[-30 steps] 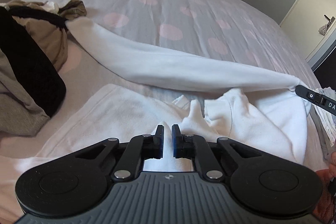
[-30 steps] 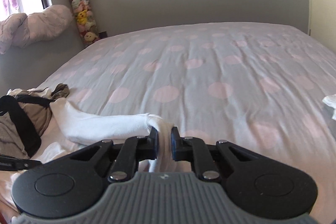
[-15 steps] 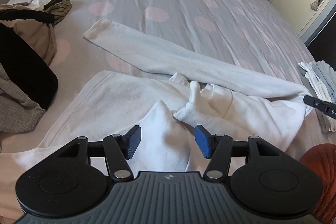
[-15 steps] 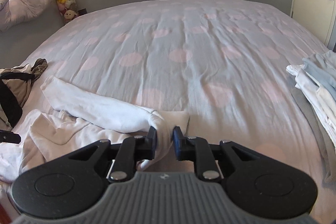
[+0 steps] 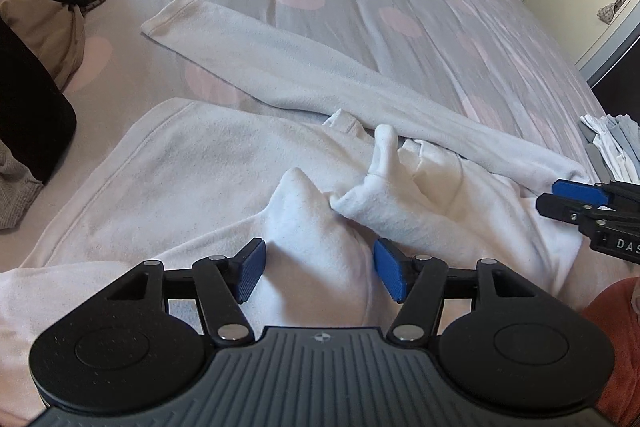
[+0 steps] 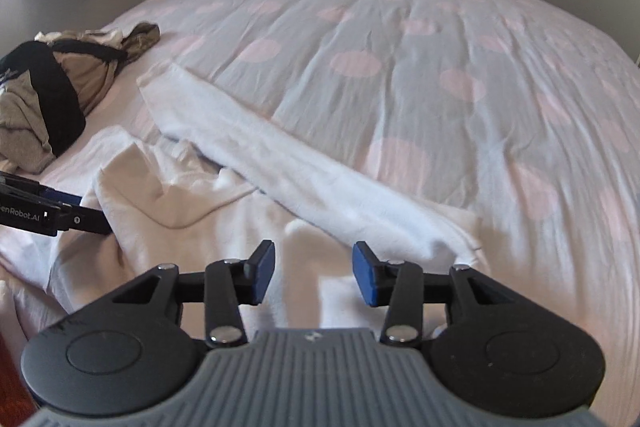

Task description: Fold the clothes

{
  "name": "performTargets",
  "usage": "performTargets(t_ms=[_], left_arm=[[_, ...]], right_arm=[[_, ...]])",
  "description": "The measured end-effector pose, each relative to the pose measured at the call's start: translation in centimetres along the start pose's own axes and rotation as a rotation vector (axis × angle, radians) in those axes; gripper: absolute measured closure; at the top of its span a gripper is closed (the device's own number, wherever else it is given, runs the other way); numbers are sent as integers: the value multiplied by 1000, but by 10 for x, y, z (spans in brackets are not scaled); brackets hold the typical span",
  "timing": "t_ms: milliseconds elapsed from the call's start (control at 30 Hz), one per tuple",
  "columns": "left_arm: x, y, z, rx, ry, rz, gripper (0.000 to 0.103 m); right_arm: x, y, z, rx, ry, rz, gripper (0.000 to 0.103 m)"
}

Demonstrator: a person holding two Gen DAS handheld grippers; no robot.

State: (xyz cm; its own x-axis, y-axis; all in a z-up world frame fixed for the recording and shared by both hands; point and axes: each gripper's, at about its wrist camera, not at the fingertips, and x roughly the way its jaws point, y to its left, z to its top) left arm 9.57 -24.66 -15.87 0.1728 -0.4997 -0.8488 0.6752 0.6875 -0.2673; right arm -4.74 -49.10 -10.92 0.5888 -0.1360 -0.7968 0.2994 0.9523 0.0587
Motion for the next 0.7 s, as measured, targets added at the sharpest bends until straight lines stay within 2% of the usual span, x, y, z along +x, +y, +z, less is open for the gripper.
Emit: performTargets(t_ms=[67,100,167,233,267,300,367,500,700], left_arm=[[3,2,-4,-10,-12,-5,48],[2,1,-3,-3,-20,-4,52],[0,0,-3,10,-35,-4,58],[-2,1,-3,7,-44,-5,63],[-4,2,-2,-1,-55,-8,68],[-6,3,-2,-9,-66,-11,75],[-14,7,-1,-31,-101,-20,85],[-37,9,1,-56,-173,-29,89],[-91,1,16,-44,-315,-28,91]], right_arm=[[18,-2,0,20,69,32,53],[26,-5,-1,39,98,55,53],[34,-12,-2,93,122,94,55],[38,-19,-3,150,123,131,77],[37,-21,-5,173,110,155,94],[34,-19,-5,167,93,147,97],[28,-14,-4,151,59,125,98],[3,-7,0,117,-56,67,98],[-54,-12,9,170,-245,-15,99]])
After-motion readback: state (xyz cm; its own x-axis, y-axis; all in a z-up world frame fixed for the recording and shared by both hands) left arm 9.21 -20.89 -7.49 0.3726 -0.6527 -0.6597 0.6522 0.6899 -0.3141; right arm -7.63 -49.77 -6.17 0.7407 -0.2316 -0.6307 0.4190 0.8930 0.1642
